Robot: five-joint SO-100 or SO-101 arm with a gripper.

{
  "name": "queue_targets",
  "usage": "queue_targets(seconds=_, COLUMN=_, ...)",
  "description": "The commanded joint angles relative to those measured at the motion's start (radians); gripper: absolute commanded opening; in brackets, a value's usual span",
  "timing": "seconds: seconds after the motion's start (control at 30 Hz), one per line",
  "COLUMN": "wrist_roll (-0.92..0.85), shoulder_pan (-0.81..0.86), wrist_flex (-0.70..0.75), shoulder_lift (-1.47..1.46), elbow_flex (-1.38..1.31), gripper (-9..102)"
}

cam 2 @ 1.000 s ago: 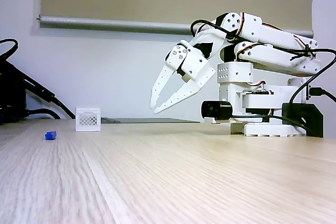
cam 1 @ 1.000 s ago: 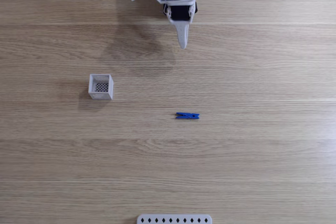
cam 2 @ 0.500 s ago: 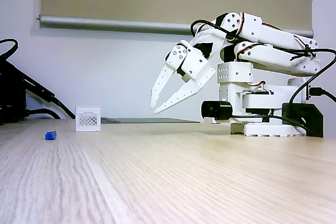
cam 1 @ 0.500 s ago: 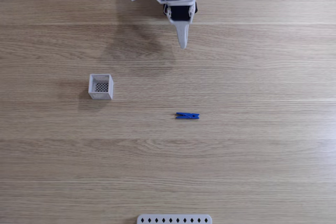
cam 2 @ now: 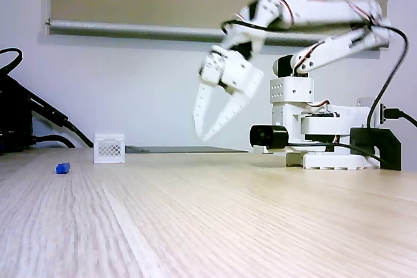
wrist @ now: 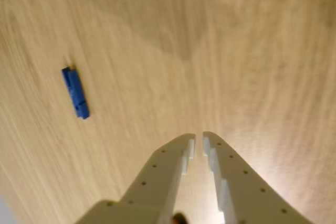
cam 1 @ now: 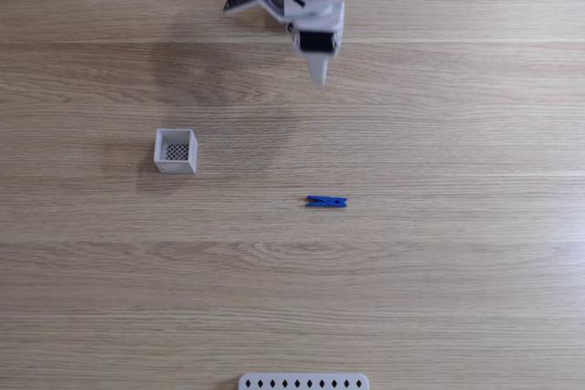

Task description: Grasp a peg and put it in the crate.

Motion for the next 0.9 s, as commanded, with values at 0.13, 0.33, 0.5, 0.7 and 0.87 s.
queue_targets(seconds=0.13, wrist_roll=-0.008, shoulder_pan=0.017, wrist_flex=-0.034, shoulder_lift=-0.614, elbow_flex=-0.635, gripper=0)
queue_targets(seconds=0.33, wrist_roll=-0.060, shoulder_pan=0.038, wrist_flex=-0.034, shoulder_lift=-0.991, elbow_flex=-0.931, gripper=0)
queue_targets(seconds=0.5, wrist_roll=-0.087, shoulder_pan=0.054, wrist_flex=-0.032, shoulder_lift=-1.109, elbow_flex=-1.101, gripper=0)
queue_targets(seconds=0.7, wrist_roll=-0.135, shoulder_pan=0.071, wrist_flex=-0.011, shoulder_lift=-1.126, elbow_flex=-1.212, gripper=6)
queue_targets(seconds=0.87, wrist_roll=-0.144, shoulder_pan=0.077, wrist_flex=0.014, shoulder_lift=-1.127, elbow_flex=-1.216, gripper=7)
